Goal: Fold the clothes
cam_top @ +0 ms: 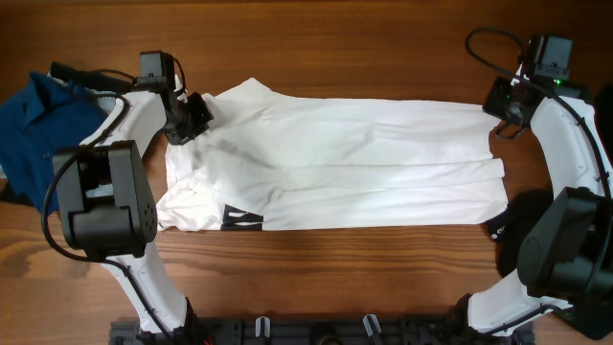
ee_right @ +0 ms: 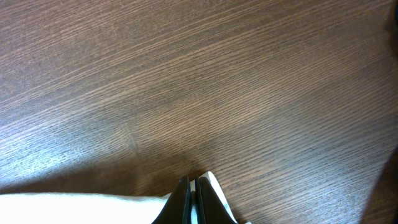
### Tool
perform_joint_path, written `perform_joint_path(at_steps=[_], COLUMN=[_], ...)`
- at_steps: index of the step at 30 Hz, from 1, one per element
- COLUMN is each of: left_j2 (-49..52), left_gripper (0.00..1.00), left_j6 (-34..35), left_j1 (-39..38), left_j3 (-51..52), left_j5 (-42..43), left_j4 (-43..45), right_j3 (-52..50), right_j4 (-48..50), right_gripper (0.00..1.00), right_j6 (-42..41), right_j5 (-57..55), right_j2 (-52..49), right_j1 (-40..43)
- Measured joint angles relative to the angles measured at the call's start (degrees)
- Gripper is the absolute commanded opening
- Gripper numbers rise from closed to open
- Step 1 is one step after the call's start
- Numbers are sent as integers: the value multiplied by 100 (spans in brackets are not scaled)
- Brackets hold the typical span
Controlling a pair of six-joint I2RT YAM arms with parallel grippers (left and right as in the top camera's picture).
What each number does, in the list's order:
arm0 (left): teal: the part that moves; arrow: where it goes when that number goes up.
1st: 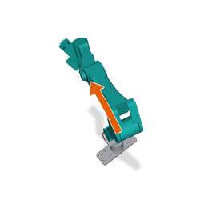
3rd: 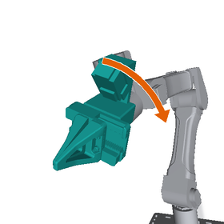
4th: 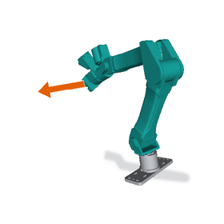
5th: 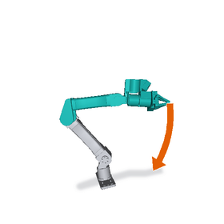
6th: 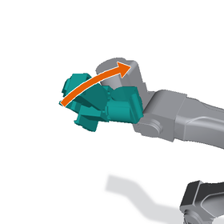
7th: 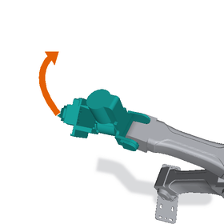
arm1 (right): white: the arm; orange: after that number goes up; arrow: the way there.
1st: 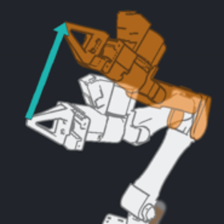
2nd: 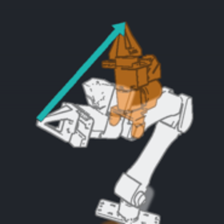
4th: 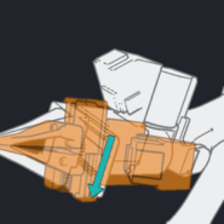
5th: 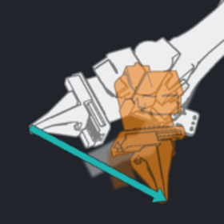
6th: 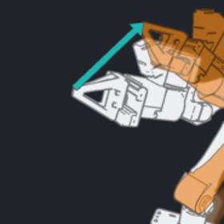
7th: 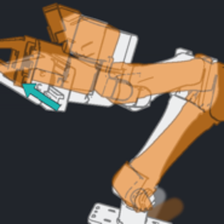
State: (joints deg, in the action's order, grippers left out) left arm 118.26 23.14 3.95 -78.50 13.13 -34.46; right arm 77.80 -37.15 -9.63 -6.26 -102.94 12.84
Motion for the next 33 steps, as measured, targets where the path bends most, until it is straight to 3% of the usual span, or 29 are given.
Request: perform_joint_path(at_steps=[5,9,14,22,28,29,31,33], left_j2=[-181,-920,-1921,-2533,-2859,-2870,-2870,-2870], left_gripper=[4,4,4,4,4,6,38,49], left_j6=[0,-2,-4,-4,-9,-9,-7,-24], left_j1=[0,0,9,455,555,555,549,544], left_j3=[-17,-22,-55,-63,-63,-63,-39,85], left_j5=[-2,-22,-479,-629,-514,-496,-459,-433], left_j4=[-37,-291,-1115,-2671,-2997,-2994,-2951,-2889], right_j3=[0,0,0,-11,-22,-22,-22,-22], right_j4=[2,-9,-122,-675,-942,-942,-942,-951], right_gripper=[4,5,4,4,4,4,5,4], right_j6=[0,0,7,9,9,9,9,9], right_j5=[0,-2,0,-70,-262,-280,-282,-282], right_j2=[0,0,0,0,0,0,0,0], right_j1=[0,0,0,0,0,0,0,0])
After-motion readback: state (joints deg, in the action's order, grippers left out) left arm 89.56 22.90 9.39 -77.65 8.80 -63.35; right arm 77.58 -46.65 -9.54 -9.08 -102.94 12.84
